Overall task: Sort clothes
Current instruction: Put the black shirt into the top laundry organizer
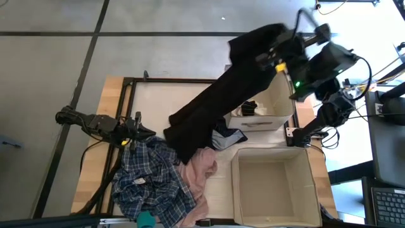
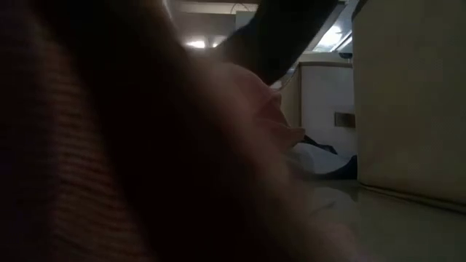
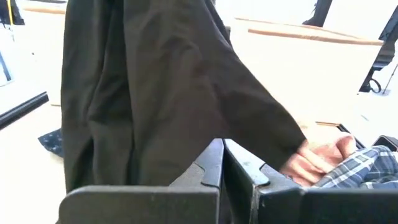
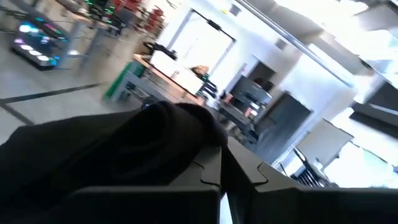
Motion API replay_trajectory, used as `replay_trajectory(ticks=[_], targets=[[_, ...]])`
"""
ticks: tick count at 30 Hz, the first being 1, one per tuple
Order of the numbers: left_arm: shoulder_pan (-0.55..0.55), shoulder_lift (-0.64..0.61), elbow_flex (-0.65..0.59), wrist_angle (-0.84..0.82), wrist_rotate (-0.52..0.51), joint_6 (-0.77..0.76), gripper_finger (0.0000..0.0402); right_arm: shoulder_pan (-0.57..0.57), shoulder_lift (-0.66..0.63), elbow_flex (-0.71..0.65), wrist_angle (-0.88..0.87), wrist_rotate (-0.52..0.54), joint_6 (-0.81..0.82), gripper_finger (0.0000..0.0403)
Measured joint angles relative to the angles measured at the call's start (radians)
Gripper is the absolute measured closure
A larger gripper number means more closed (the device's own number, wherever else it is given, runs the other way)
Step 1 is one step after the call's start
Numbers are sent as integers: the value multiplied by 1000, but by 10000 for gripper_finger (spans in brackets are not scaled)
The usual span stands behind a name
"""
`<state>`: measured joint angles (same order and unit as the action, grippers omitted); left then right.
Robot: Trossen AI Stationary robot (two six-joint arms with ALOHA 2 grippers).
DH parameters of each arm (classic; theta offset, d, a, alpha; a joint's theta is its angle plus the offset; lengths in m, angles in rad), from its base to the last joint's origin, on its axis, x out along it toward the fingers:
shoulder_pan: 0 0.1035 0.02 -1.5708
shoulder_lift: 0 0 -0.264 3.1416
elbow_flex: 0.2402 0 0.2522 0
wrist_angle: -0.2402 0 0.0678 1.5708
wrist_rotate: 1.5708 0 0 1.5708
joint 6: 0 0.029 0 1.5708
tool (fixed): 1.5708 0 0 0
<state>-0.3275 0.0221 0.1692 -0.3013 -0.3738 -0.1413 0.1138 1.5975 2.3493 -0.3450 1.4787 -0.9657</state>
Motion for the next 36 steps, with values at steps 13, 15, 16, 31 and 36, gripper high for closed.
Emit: replay_trajectory(ticks=[13, 15, 16, 31, 36], targets=[[0, 0, 0, 56, -97, 79, 400, -286, -52, 0, -598, -137, 465, 395], [0, 0, 0, 56, -97, 80, 400, -355, -52, 0, -785, -276, 670, 395], [0, 0, 0, 55, -97, 80, 400, -398, -52, -1, -871, -354, 768, 395], [0, 0, 0, 50, -96, 173, 400, -671, -48, -481, -1122, -976, 1040, 395], [0, 0, 0, 50, -96, 195, 400, -711, -48, -667, -1065, -1080, 1046, 395]])
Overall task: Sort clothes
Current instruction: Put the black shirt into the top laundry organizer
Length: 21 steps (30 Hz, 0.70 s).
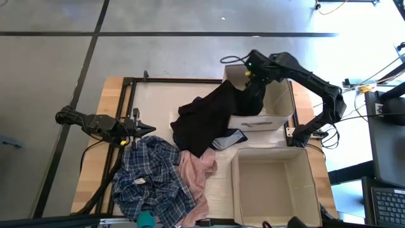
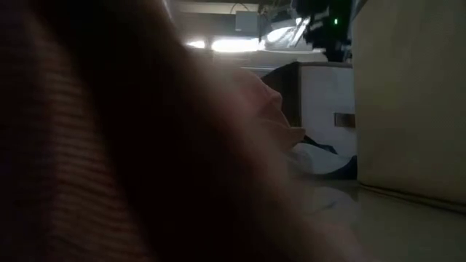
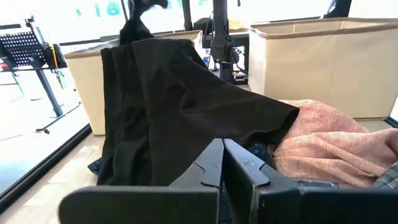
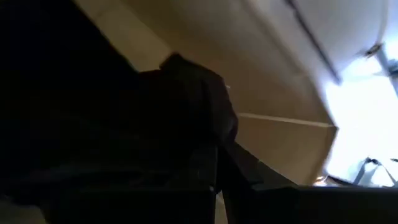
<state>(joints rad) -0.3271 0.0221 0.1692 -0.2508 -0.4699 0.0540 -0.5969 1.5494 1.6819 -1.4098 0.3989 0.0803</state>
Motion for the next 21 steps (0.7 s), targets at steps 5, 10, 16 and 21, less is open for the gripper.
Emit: replay_trajectory(ticks=[5, 10, 16, 21], targets=[[0, 0, 0, 1, 0, 10, 400, -26, 6, -113, 48, -61, 46, 387], [0, 0, 0, 18, 0, 41, 400, -33, 13, -107, 14, -78, 47, 320], [0, 0, 0, 118, 1, 100, 400, -16, 13, 37, -103, -136, 113, 216], [0, 0, 0, 175, 1, 139, 400, 60, 10, 182, -67, -257, 180, 162]])
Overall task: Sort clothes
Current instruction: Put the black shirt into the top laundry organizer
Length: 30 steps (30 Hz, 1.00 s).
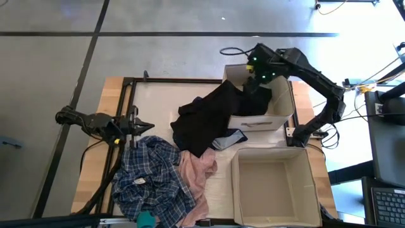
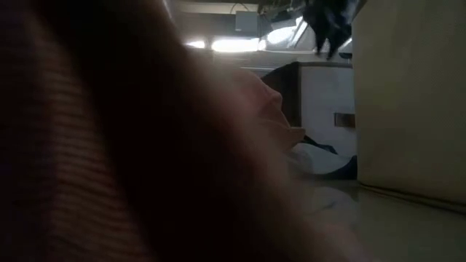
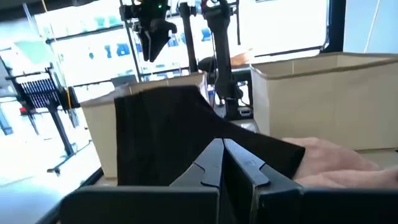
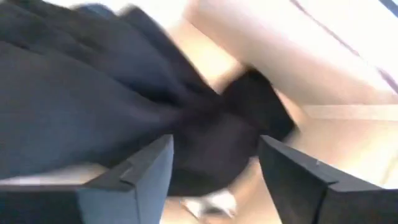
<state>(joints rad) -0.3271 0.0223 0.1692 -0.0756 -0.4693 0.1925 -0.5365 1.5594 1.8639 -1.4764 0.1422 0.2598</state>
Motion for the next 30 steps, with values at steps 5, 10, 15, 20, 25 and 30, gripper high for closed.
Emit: replay_trajectory(ticks=[5, 10, 15, 20, 25, 30], targets=[[0, 0, 0, 15, 0, -1, 400, 200, 14, 13, 292, -75, -64, 140], [0, 0, 0, 12, 0, -46, 400, 410, 81, 13, 495, -34, -241, 141], [0, 0, 0, 3, 0, -81, 400, 566, 178, 13, 509, 76, -444, 148], [0, 0, 0, 3, 0, -74, 400, 652, 292, 12, 439, 242, -621, 150], [0, 0, 0, 7, 0, -49, 400, 669, 381, 12, 373, 358, -722, 150], [0, 0, 0, 5, -1, -37, 400, 653, 428, 12, 259, 350, -730, 150]])
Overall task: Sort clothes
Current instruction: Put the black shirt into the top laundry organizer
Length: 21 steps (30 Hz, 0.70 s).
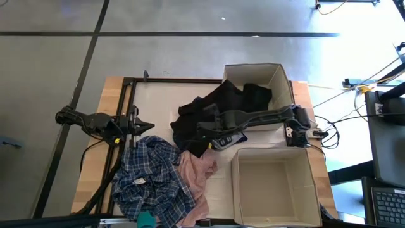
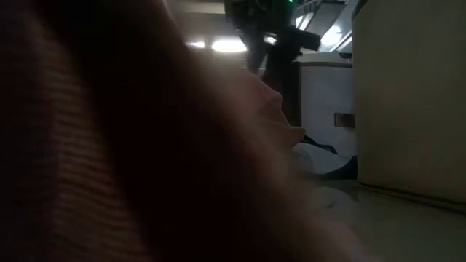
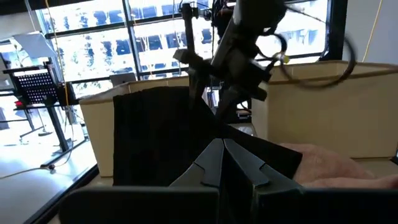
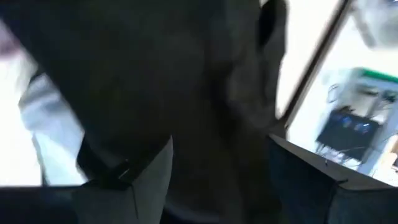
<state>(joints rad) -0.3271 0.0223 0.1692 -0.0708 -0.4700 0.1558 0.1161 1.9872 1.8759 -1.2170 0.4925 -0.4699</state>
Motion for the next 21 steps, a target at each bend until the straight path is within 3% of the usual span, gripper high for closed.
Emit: replay_trajectory(ticks=[7, 17, 21], targets=[[0, 0, 0, 0, -2, 14, 400, -25, 26, 0, -71, 78, 26, 150], [0, 0, 0, 1, -2, 15, 400, -83, 76, -6, -81, 83, 30, 152], [0, 0, 0, 1, -3, 14, 400, -100, 87, -6, -66, 92, 31, 193]])
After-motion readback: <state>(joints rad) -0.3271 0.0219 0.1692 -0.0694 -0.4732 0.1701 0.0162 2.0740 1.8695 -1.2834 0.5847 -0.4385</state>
